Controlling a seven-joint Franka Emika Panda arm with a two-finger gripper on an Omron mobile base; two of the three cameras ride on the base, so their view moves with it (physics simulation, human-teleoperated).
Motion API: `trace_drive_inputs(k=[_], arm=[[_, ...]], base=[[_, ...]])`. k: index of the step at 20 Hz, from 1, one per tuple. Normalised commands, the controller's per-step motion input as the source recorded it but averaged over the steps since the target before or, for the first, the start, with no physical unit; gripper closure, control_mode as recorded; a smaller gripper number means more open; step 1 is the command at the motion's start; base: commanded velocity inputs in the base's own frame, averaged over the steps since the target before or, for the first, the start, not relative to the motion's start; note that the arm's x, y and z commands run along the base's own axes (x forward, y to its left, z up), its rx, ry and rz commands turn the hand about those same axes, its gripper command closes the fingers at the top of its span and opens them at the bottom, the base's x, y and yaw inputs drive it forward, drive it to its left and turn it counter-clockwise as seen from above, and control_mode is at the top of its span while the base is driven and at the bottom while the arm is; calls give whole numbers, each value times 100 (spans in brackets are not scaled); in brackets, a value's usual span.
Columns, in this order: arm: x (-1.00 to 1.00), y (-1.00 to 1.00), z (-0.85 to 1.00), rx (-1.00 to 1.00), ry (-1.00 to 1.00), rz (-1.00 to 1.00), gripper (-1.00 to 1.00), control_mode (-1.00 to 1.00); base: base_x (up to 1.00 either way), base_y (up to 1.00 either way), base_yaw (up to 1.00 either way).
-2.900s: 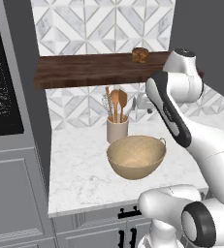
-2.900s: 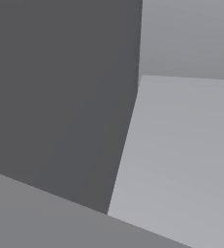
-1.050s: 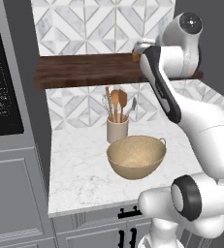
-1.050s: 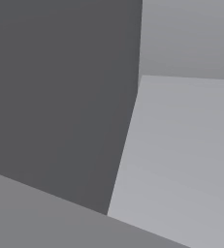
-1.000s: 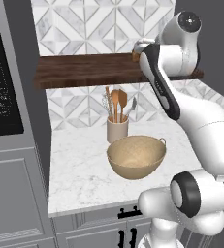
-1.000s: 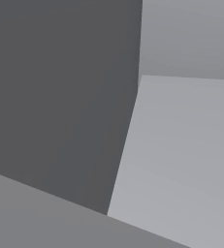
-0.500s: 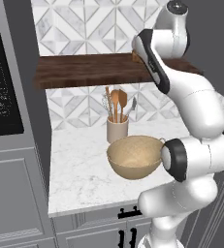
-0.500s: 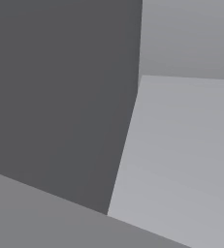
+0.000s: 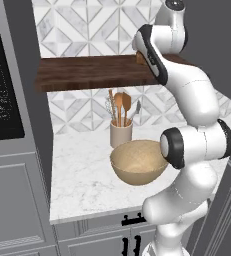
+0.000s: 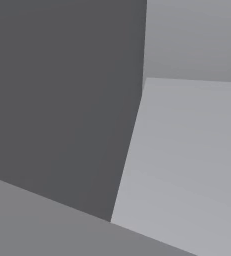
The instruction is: Open the cabinet, pick up the bread from the cabinet and place it in the basket. Then move the basket to the dining counter.
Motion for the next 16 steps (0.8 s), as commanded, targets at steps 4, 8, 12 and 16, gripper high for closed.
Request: trace_drive_inputs(k=[4,8,12,16], arm=[[64,-1,-30,-2,-1,5,-100,-100],[53,0,-9,0,0,5,-100,-100],[43,0,-8,-3,0,2,-100,-100],[25,0,-20,-6,0,1,-100,-100]], base=[[0,0,0],[0,0,0],[0,0,0],[0,0,0]])
